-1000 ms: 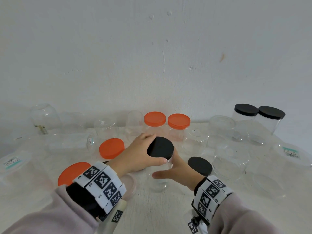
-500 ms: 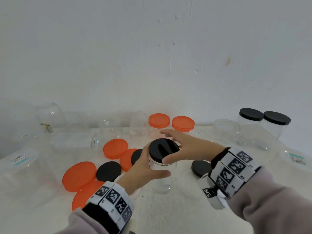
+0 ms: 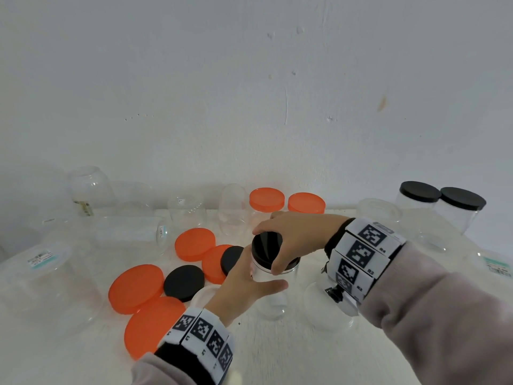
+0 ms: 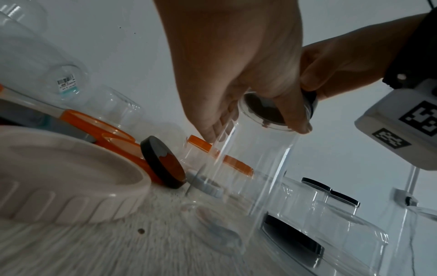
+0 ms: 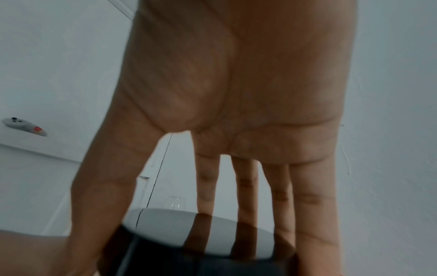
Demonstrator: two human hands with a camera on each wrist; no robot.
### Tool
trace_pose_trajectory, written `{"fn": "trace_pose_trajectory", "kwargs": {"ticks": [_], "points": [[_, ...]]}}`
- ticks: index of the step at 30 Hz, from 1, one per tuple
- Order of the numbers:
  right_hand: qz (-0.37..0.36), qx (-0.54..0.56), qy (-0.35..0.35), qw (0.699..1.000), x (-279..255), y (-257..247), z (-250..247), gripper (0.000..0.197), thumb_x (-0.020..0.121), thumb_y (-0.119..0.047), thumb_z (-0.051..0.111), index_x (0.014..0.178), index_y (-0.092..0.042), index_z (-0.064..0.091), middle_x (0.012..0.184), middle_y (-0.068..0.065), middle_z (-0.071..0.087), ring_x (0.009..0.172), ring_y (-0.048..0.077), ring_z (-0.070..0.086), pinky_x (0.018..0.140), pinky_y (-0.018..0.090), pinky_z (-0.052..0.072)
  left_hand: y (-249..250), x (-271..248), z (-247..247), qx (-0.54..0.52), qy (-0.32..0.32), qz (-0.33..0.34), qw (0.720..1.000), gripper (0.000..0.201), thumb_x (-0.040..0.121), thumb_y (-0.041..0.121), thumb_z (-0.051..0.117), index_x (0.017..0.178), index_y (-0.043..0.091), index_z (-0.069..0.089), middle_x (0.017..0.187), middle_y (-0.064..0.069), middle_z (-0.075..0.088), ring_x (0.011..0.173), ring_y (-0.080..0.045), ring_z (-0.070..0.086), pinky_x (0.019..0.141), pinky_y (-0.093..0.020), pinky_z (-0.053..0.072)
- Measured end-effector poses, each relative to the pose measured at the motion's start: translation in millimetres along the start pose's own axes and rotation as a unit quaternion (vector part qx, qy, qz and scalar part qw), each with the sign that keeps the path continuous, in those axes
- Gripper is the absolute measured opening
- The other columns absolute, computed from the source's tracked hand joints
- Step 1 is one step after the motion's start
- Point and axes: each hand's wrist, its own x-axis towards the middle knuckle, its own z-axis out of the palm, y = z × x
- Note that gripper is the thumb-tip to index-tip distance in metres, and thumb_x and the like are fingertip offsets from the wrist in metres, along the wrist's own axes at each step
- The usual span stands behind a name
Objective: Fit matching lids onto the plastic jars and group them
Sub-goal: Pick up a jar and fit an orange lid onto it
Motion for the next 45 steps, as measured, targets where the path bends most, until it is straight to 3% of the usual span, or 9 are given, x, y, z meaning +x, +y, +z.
{"fn": "trace_pose_trajectory", "kwargs": {"ticks": [11,19,22,26,29,33,38,41,45], "points": [[-0.028,-0.048,-0.041,0.998,0,-4,-9,0.081,0.073,-0.03,0.079,0.142,-0.036,0.037,0.131,-0.007,0.039,0.124,0.016,0.04,0.098,0.038,0.045,0,1,-3,0.008,-0.008,0.005,1.0,0.087,0.07,0.026,0.085,0.14,0.031,0.034,0.136,0.014,0.051,0.129,-0.005,0.044,0.113,-0.04,0.032],[-0.001,-0.055,-0.015,0.998,4,-2,-8,0.079,0.067,-0.053,0.076,0.137,-0.037,0.042,0.114,-0.014,0.039,0.109,0.01,0.041,0.094,0.037,0.048,-3,2,-1,0.01,-0.003,0.003,1.0,0.087,0.069,0.03,0.085,0.14,0.035,0.034,0.134,0.019,0.051,0.128,-0.003,0.043,0.113,-0.039,0.033],[0.019,-0.058,0.008,0.998,6,-2,-4,0.075,0.062,-0.063,0.073,0.127,-0.036,0.047,0.11,-0.011,0.046,0.103,0.014,0.051,0.081,0.034,0.052,-4,2,-1,0.009,-0.002,0.007,1.0,0.086,0.07,0.029,0.085,0.139,0.036,0.035,0.133,0.019,0.052,0.128,-0.003,0.044,0.112,-0.037,0.034],[0.022,-0.056,0.058,0.996,7,-2,4,0.067,0.064,-0.069,0.068,0.113,-0.026,0.054,0.095,-0.009,0.055,0.084,0.011,0.056,0.059,0.025,0.044,-4,2,0,0.025,0.003,0.009,1.0,0.078,0.07,0.032,0.084,0.129,0.047,0.036,0.129,0.022,0.053,0.126,-0.001,0.045,0.106,-0.029,0.036],[0.035,-0.057,0.042,0.997,6,-5,0,0.069,0.065,-0.069,0.069,0.116,-0.025,0.054,0.099,-0.01,0.056,0.092,0.013,0.057,0.069,0.028,0.049,-5,2,0,0.022,0.003,0.011,1.0,0.082,0.069,0.032,0.085,0.135,0.041,0.036,0.13,0.022,0.053,0.126,-0.001,0.045,0.109,-0.033,0.036],[0.031,-0.101,-0.068,0.992,3,-10,-10,0.093,0.067,-0.051,0.078,0.145,-0.038,0.028,0.114,-0.011,0.034,0.117,0.018,0.043,0.094,0.04,0.047,-7,3,1,0.015,0.009,0.009,1.0,0.089,0.067,0.033,0.086,0.14,0.035,0.034,0.134,0.018,0.051,0.129,-0.005,0.043,0.113,-0.038,0.033],[-0.001,-0.106,-0.033,0.994,3,-8,-11,0.086,0.066,-0.049,0.08,0.14,-0.037,0.038,0.108,-0.014,0.036,0.107,0.01,0.038,0.092,0.036,0.046,-11,5,1,0.032,0.017,0.008,0.999,0.087,0.066,0.037,0.086,0.137,0.039,0.035,0.131,0.023,0.05,0.127,-0.001,0.042,0.103,-0.025,0.034],[0.008,-0.096,-0.011,0.995,6,-7,-7,0.078,0.062,-0.057,0.078,0.13,-0.034,0.048,0.105,-0.014,0.045,0.103,0.011,0.049,0.086,0.037,0.052,-12,5,1,0.039,0.024,0.01,0.999,0.085,0.066,0.038,0.086,0.135,0.038,0.037,0.128,0.022,0.053,0.125,-0.002,0.046,0.103,-0.026,0.036],[0.023,-0.079,0.056,0.995,8,-4,3,0.064,0.06,-0.07,0.071,0.101,-0.023,0.06,0.089,-0.008,0.059,0.079,0.011,0.059,0.059,0.024,0.048,-12,4,1,0.043,0.026,0.016,0.999,0.083,0.066,0.038,0.085,0.135,0.038,0.038,0.126,0.02,0.056,0.122,-0.002,0.049,0.103,-0.029,0.041]]}}
